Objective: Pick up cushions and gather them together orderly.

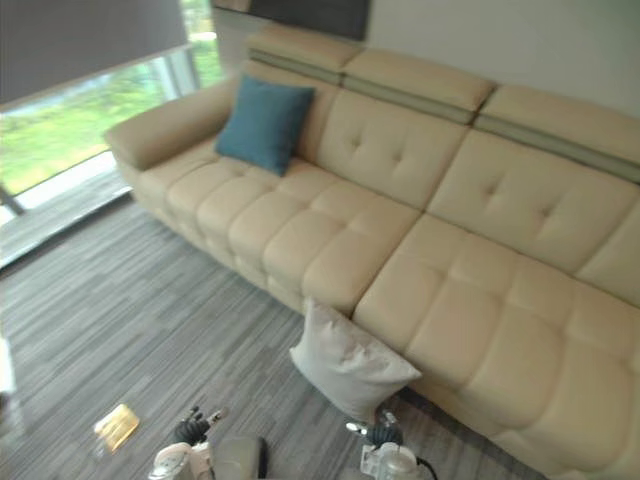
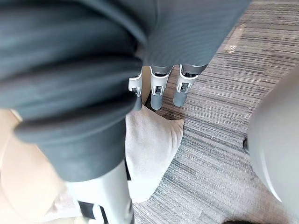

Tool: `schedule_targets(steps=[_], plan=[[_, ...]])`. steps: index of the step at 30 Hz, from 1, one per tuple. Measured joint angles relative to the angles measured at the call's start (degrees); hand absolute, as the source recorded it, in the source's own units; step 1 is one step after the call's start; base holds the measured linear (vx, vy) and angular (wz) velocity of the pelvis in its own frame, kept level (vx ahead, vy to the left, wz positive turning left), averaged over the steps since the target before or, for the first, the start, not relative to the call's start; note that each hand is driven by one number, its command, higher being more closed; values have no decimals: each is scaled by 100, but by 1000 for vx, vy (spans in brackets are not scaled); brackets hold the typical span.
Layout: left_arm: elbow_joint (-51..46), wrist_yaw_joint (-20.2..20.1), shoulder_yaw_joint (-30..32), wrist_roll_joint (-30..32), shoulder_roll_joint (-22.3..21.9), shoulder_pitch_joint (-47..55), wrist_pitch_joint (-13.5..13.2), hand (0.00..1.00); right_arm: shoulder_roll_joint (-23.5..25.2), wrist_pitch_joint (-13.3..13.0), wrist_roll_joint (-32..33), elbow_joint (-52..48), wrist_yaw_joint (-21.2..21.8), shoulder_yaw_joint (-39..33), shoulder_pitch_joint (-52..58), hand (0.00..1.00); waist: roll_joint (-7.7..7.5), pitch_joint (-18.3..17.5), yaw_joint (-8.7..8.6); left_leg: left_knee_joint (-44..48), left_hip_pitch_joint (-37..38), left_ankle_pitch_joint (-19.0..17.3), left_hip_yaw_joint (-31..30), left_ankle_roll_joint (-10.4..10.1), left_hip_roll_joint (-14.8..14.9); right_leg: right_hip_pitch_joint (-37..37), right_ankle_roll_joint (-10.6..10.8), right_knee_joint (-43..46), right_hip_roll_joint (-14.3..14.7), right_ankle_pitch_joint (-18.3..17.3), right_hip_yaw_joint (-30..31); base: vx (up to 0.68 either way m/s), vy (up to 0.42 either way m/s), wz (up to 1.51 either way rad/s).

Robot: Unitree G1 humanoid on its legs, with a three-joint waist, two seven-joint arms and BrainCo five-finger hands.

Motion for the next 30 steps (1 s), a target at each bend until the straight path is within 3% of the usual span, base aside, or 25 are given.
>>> schedule_targets(steps=[2,4,6,9,10,12,13,16,20,21,22,26,27,30], plan=[[76,5,2,4,5,1,6,0,0,-8,-9,39,22,-10,-12,0,13,9,9,-331,425,-15,353,46,8,-150,63,392,-133,175,-240,135,176,-90],[163,3,-7,3,-6,12,30,0,-4,-24,-24,25,26,-14,-14,0,60,1,7,-785,1024,8,791,85,13,-338,-9,1062,-489,155,-1133,111,141,-84],[230,-1,-49,3,-16,6,30,0,-7,-34,-76,18,27,-42,-18,0,133,-39,-26,-1001,1224,9,920,83,59,-400,-20,1132,-687,118,-1781,108,60,-48],[302,-6,-212,1,-48,7,36,0,-66,-44,-187,6,26,-126,-105,0,311,-37,-134,-1221,1405,63,946,-11,248,-720,-20,892,-561,126,-2011,156,-71,-12],[351,-11,-274,2,-23,8,41,0,-96,-42,-234,18,23,-127,-136,0,330,-48,-195,-1292,1462,113,930,-97,266,-783,-72,467,-462,296,-1947,171,-147,9],[372,-38,-301,13,0,-18,33,0,-132,-46,-233,47,20,-146,-126,0,215,-40,-201,-1418,1635,113,860,-159,126,-718,-167,54,-467,651,-1792,153,-186,-4],[398,-44,-300,24,-91,-26,39,0,-189,-44,-233,43,23,-167,-126,0,378,-56,-199,-1445,1655,158,810,-222,250,-636,-182,11,-377,653,-1813,150,-227,-9],[403,-47,-296,121,-312,-14,38,0,-311,-41,-228,44,3,-357,-137,0,637,-74,-206,-1215,1599,146,779,-244,496,-455,-277,-297,-95,572,-1905,141,-199,2],[78,-47,-261,116,-319,70,28,0,-349,0,-220,73,-20,-354,-118,0,594,-19,-166,817,809,-62,210,-289,852,-47,-413,-360,96,360,-1873,91,-183,-2],[41,-46,-255,116,-323,89,26,0,-349,7,-219,75,-25,-352,-115,0,592,-20,-165,886,743,-129,106,-308,858,-19,-431,-362,115,345,-1867,76,-48,-38],[-15,-46,-255,117,-312,135,26,0,-347,10,-216,74,-37,-353,-113,0,576,-13,-152,859,632,-213,-36,-362,795,12,-444,-371,154,330,-1801,65,2,-45],[-48,-31,-260,113,-257,103,25,0,-350,16,-114,72,-79,-349,-112,0,498,34,-150,41,321,-164,-454,-176,343,5,-361,-312,104,272,-1530,77,86,-40],[-32,-9,-257,110,-234,103,21,0,-338,28,-119,101,-98,-320,-95,0,425,24,-111,-158,400,24,-473,-259,238,3,-259,-248,87,228,-1364,76,148,-37],[13,-7,-312,117,-85,112,22,0,-253,34,-116,82,-97,-288,-4,0,305,-85,-97,-312,477,-18,-258,-178,137,10,-113,-488,-13,317,-1222,129,152,-26]])
